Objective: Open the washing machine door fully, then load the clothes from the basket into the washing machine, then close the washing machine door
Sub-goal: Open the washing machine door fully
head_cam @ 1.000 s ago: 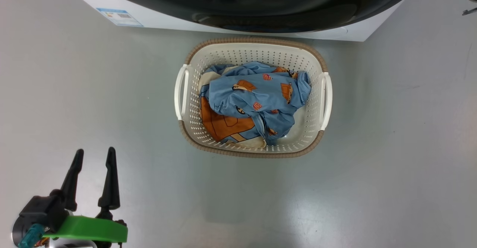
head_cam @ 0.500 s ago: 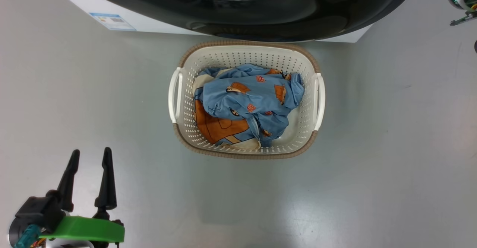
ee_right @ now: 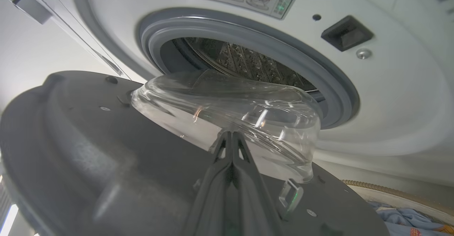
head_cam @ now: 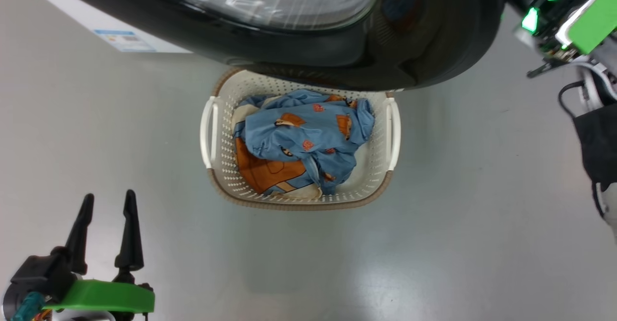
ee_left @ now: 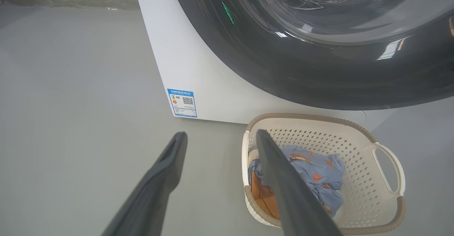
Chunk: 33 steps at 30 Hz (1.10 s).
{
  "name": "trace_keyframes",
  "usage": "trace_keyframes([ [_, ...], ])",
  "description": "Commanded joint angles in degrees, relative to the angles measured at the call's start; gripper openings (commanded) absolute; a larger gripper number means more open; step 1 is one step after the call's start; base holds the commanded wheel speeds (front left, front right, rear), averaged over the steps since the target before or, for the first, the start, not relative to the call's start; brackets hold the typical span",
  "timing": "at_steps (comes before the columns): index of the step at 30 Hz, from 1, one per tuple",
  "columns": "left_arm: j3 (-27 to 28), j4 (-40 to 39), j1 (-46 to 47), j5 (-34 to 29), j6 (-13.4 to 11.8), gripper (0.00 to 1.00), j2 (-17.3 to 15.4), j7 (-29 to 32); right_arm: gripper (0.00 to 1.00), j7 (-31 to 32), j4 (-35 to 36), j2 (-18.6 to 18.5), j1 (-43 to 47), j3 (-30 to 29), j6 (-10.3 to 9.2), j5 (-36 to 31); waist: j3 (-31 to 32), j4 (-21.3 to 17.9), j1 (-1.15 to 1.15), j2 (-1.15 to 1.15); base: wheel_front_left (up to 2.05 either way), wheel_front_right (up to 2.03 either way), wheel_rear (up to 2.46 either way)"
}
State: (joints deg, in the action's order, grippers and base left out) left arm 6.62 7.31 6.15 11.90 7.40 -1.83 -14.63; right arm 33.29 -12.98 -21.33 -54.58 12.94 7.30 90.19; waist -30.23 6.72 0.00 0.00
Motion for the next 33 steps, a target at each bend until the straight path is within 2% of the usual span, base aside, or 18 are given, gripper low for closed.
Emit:
trace_keyframes([
  [1,2.48,-1.41,0.36,-0.21,0.09,1.0,-1.08,-0.37,0.0,0.53,2.33,1.12,2.13,0.99,0.19,0.27,0.51,-0.97,0.0,0.0,0.0,0.0,0.0],
  [17,4.01,-1.1,-0.61,0.11,0.09,1.0,-1.06,-0.37,0.0,1.97,7.46,5.28,10.46,6.13,0.19,0.17,6.55,-4.63,0.0,0.0,0.0,0.0,0.0],
  [25,3.77,-0.21,-2.57,1.1,0.09,1.0,-1.05,-0.37,0.0,3.48,10.86,8.19,16.89,11.89,0.19,-0.4,11.04,-4.87,0.0,0.0,0.0,0.0,0.0],
  [33,3.38,0.34,-3.31,1.88,0.09,1.0,-1.05,-0.37,0.0,4.9,11.08,12.05,20.8,17.99,0.19,-0.36,13.6,-3.83,0.0,0.0,0.0,0.0,0.0],
])
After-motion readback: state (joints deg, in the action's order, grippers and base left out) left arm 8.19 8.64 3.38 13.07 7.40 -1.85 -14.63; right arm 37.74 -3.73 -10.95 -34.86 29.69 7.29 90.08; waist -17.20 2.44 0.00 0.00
